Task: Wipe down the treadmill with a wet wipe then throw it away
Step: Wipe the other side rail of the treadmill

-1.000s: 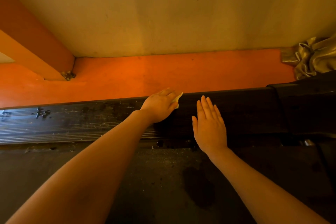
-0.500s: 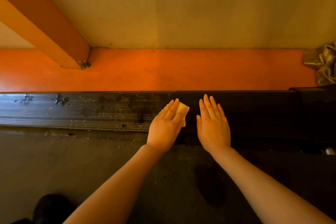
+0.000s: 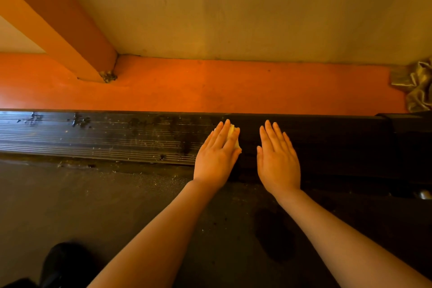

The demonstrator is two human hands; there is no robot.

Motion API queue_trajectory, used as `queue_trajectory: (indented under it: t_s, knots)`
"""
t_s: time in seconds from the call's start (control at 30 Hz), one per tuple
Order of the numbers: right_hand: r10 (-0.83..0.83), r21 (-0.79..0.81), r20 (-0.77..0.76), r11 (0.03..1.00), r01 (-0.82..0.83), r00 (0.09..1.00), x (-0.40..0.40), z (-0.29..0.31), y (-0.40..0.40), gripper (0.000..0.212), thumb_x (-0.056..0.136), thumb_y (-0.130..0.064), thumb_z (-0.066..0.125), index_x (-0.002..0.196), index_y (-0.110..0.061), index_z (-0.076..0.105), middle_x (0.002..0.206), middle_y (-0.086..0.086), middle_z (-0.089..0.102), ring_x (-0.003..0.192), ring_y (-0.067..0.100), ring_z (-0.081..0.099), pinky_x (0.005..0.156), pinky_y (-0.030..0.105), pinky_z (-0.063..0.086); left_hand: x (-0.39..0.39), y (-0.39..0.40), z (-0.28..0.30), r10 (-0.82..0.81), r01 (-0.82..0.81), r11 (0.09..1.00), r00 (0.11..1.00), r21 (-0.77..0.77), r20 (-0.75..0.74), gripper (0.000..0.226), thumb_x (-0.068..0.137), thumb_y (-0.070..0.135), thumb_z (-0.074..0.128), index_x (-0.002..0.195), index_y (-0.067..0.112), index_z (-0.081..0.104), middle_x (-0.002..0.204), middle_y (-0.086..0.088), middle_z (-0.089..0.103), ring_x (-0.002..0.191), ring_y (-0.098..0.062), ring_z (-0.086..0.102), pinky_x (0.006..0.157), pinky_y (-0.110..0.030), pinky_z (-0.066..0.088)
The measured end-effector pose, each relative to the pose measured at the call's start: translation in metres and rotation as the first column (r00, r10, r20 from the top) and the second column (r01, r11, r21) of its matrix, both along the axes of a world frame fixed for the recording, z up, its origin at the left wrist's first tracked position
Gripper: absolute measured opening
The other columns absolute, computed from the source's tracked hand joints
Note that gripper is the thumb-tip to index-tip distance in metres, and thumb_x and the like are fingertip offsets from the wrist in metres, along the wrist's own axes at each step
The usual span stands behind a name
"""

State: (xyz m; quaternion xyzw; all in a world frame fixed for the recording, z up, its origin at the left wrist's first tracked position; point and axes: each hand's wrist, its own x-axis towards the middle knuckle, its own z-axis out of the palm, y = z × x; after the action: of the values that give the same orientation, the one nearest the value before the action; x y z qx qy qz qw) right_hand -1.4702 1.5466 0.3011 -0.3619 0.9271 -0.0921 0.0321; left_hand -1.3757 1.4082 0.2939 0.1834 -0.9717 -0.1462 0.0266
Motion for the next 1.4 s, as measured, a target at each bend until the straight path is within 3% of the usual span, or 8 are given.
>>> queue_trajectory:
  t_s: [0.1, 0.3, 0.4, 0.5, 0.77, 1.03, 1.23, 1.4]
  knots:
    - [0.002, 0.015, 0.002, 1.000, -0.002, 1.000, 0.000, 0.000, -0.001, 0.050, 0.101, -0.028, 0.040, 0.146, -0.006, 0.039, 0.155, 0.012, 0.034, 0.145, 0.026, 0.027, 0.116, 0.039, 0.022, 0.000, 0.002, 0.000, 0.011, -0.011, 1.000, 1.000, 0.021, 0.014, 0.055, 0.102, 0.034, 0.041, 0.153, 0.018, 0.027, 0.161, -0.008, 0.017, 0.145, -0.017, 0.001, 0.116, -0.031, 0.006]
    - [0.073, 0.096, 0.029, 0.993, -0.075, 0.997, -0.004, 0.006, -0.004, 0.051, 0.102, -0.026, 0.038, 0.149, -0.007, 0.032, 0.158, 0.011, 0.025, 0.148, 0.026, 0.019, 0.118, 0.039, 0.015, 0.024, 0.017, -0.003, 0.026, -0.026, 1.000, 1.000, 0.008, 0.011, 0.054, 0.098, 0.035, 0.040, 0.149, 0.017, 0.035, 0.158, -0.011, 0.028, 0.146, -0.024, 0.017, 0.116, -0.038, 0.021]
    - [0.132, 0.100, 0.079, 0.985, -0.140, 0.988, -0.007, 0.011, -0.015, 0.053, 0.105, -0.029, 0.028, 0.154, -0.010, 0.019, 0.162, 0.008, 0.010, 0.150, 0.022, 0.005, 0.119, 0.035, 0.006, 0.037, 0.024, -0.005, 0.040, -0.040, 0.999, 0.999, 0.005, 0.015, 0.052, 0.101, 0.035, 0.035, 0.150, 0.018, 0.033, 0.159, -0.010, 0.026, 0.148, -0.024, 0.017, 0.117, -0.038, 0.018]
    - [0.093, 0.045, 0.107, 0.994, -0.099, 0.990, -0.005, 0.012, -0.027, 0.054, 0.105, -0.031, 0.027, 0.154, -0.011, 0.015, 0.163, 0.007, 0.005, 0.150, 0.021, 0.001, 0.119, 0.034, 0.004, 0.033, 0.025, -0.003, 0.081, -0.081, 0.997, 0.996, -0.004, 0.041, 0.054, 0.101, 0.038, 0.025, 0.151, 0.018, 0.029, 0.160, -0.010, 0.022, 0.149, -0.023, 0.013, 0.118, -0.038, 0.014]
    - [0.062, 0.044, 0.074, 0.997, -0.065, 0.995, 0.000, 0.001, -0.028, 0.055, 0.104, -0.032, 0.030, 0.152, -0.009, 0.020, 0.161, 0.008, 0.013, 0.149, 0.021, 0.005, 0.119, 0.035, 0.006, -0.018, -0.018, 0.009, 0.116, -0.119, 0.993, 0.983, 0.009, 0.142, 0.056, 0.106, 0.037, 0.024, 0.156, 0.022, 0.003, 0.163, -0.003, -0.008, 0.148, -0.016, -0.014, 0.120, -0.032, -0.005]
    - [0.053, 0.015, 0.005, 0.998, -0.053, 0.999, 0.000, -0.003, -0.028, 0.053, 0.100, -0.030, 0.042, 0.146, -0.003, 0.037, 0.155, 0.014, 0.032, 0.145, 0.028, 0.026, 0.116, 0.041, 0.023, -0.056, -0.057, 0.018, -0.029, 0.019, 0.999, 0.979, 0.048, 0.202, 0.046, 0.106, 0.036, 0.029, 0.151, 0.023, 0.030, 0.158, 0.000, 0.030, 0.150, -0.016, 0.010, 0.120, -0.034, 0.000]
    - [0.056, 0.011, 0.000, 0.998, -0.056, 0.998, 0.000, -0.004, -0.028, 0.053, 0.100, -0.028, 0.044, 0.146, -0.003, 0.037, 0.155, 0.014, 0.032, 0.146, 0.028, 0.025, 0.116, 0.040, 0.021, -0.043, -0.069, 0.017, -0.005, -0.005, 0.999, 0.982, 0.053, 0.188, 0.047, 0.106, 0.036, 0.031, 0.150, 0.020, 0.033, 0.158, -0.003, 0.031, 0.149, -0.018, 0.017, 0.120, -0.032, 0.006]
    - [0.055, 0.020, 0.018, 0.998, -0.056, 0.998, 0.001, -0.004, -0.028, 0.054, 0.101, -0.030, 0.038, 0.148, -0.004, 0.033, 0.157, 0.012, 0.027, 0.147, 0.026, 0.019, 0.118, 0.040, 0.018, -0.033, -0.067, 0.015, 0.023, -0.033, 0.998, 0.985, 0.055, 0.171, 0.050, 0.106, 0.037, 0.028, 0.154, 0.021, 0.025, 0.163, 0.000, 0.014, 0.151, -0.016, 0.004, 0.121, -0.032, 0.006]
